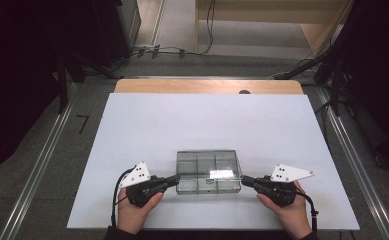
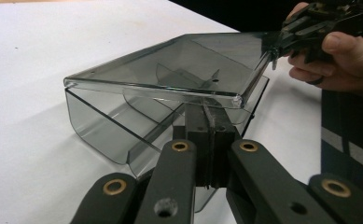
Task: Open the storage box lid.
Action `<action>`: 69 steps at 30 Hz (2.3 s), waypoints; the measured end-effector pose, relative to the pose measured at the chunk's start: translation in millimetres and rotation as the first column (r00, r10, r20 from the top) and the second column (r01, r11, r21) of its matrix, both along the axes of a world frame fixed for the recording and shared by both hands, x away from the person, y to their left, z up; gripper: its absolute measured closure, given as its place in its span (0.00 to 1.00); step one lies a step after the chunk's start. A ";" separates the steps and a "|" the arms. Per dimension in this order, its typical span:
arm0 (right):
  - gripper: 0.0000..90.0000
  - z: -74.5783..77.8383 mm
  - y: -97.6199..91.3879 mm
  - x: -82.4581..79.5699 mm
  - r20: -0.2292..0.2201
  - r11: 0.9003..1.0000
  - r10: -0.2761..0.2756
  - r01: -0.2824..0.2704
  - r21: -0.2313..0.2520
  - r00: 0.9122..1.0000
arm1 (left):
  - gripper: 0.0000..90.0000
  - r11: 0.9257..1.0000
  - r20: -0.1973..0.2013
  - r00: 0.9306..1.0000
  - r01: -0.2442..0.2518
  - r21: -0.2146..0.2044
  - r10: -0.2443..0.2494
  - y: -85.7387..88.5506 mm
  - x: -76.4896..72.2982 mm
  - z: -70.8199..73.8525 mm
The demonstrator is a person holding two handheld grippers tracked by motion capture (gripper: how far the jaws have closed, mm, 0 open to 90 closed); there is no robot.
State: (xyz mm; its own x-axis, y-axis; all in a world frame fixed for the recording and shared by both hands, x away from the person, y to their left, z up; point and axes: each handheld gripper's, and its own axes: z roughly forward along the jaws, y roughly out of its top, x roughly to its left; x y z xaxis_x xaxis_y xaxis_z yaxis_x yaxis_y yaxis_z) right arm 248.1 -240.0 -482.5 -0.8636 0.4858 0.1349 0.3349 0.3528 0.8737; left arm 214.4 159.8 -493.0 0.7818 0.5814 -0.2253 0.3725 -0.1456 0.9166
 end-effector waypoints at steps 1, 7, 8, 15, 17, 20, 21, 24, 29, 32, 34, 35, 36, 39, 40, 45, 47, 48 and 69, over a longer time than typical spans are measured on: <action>0.98 0.3 0.4 0.3 0.001 1.000 0.000 0.000 0.003 1.000 | 1.00 1.000 0.004 1.000 0.002 0.005 -0.002 -0.7 0.1 0.6; 0.98 3.3 2.7 1.7 0.012 1.000 -0.001 0.000 0.016 1.000 | 1.00 1.000 0.015 1.000 -0.007 -0.003 0.007 -1.1 1.8 3.4; 0.98 4.3 3.3 1.8 0.010 1.000 -0.002 0.001 0.016 1.000 | 1.00 1.000 0.016 1.000 -0.007 -0.005 0.007 -1.0 2.2 3.9; 0.98 11.8 7.0 4.8 0.033 1.000 -0.004 0.003 0.022 0.999 | 1.00 1.000 0.021 1.000 -0.014 -0.014 0.015 -0.8 5.8 7.7; 0.98 13.2 7.0 5.4 0.034 1.000 -0.007 0.007 0.024 0.999 | 1.00 1.000 0.021 1.000 -0.015 -0.012 0.015 -0.5 7.1 8.7; 0.98 15.4 7.3 6.3 0.038 1.000 -0.010 0.009 0.023 0.999 | 1.00 1.000 0.016 1.000 -0.004 -0.004 0.005 -0.3 7.4 9.9; 0.98 16.0 7.4 6.7 0.039 1.000 -0.009 0.009 0.024 0.999 | 1.00 1.000 0.016 1.000 -0.007 -0.001 0.007 0.2 6.9 10.2; 0.98 17.6 8.1 8.2 0.042 1.000 -0.006 0.005 0.025 0.999 | 0.97 1.000 0.012 1.000 -0.010 -0.005 0.010 3.9 5.8 10.0; 0.98 20.5 8.8 11.5 0.041 1.000 0.000 -0.001 0.026 0.999 | 0.73 1.000 -0.029 1.000 0.006 -0.013 -0.007 7.3 4.1 8.3; 0.98 22.2 8.3 15.0 0.034 1.000 0.006 -0.007 0.027 0.999 | 0.53 1.000 -0.027 0.999 -0.025 0.006 0.025 6.4 3.7 8.0; 0.98 23.2 8.5 17.1 0.032 1.000 0.005 -0.006 0.027 0.999 | 0.41 0.999 -0.034 0.998 -0.052 0.003 0.052 6.5 5.5 7.6; 0.98 23.6 8.5 18.2 0.032 1.000 0.004 -0.005 0.027 0.999 | 0.36 0.998 -0.035 0.997 -0.065 0.003 0.065 6.5 6.8 7.4; 0.98 24.1 8.7 19.0 0.031 1.000 0.005 -0.006 0.027 1.000 | 0.30 0.998 -0.042 0.997 -0.067 -0.002 0.067 6.5 8.1 7.3; 0.98 25.5 9.3 21.3 0.033 0.999 0.007 -0.008 0.032 0.999 | 0.10 0.997 -0.052 0.996 -0.079 -0.022 0.078 5.4 11.7 8.5; 0.98 25.9 9.4 22.1 0.034 0.999 0.007 -0.009 0.033 0.999 | 0.06 0.996 -0.051 0.995 -0.083 -0.022 0.082 4.4 12.9 9.2; 0.98 28.9 10.0 25.2 0.037 0.999 0.005 -0.007 0.039 0.999 | 0.00 0.994 -0.041 0.993 -0.108 -0.007 0.107 -1.0 22.2 13.0; 0.98 30.4 10.2 26.1 0.040 0.999 0.005 -0.006 0.039 0.999 | 0.00 0.993 -0.039 0.993 -0.115 0.014 0.115 -4.7 26.5 14.9; 0.98 31.0 10.2 26.7 0.042 0.999 0.005 -0.007 0.041 0.999 | 0.00 0.993 -0.049 0.992 -0.118 0.022 0.119 -6.8 29.1 16.0; 0.98 39.4 11.8 37.3 0.063 0.999 -0.028 0.026 0.038 0.998 | 0.36 0.984 0.005 0.985 -0.171 0.051 0.171 -23.9 54.2 28.7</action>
State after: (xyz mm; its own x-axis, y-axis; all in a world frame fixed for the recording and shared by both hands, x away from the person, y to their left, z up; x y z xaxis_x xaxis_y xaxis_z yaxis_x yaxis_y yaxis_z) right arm 285.4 -228.2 -443.2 -0.8575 0.5048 0.0990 0.2876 0.3109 0.9059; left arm 268.6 135.9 -464.3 0.6698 0.7173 -0.1917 0.3957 -0.1264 0.9097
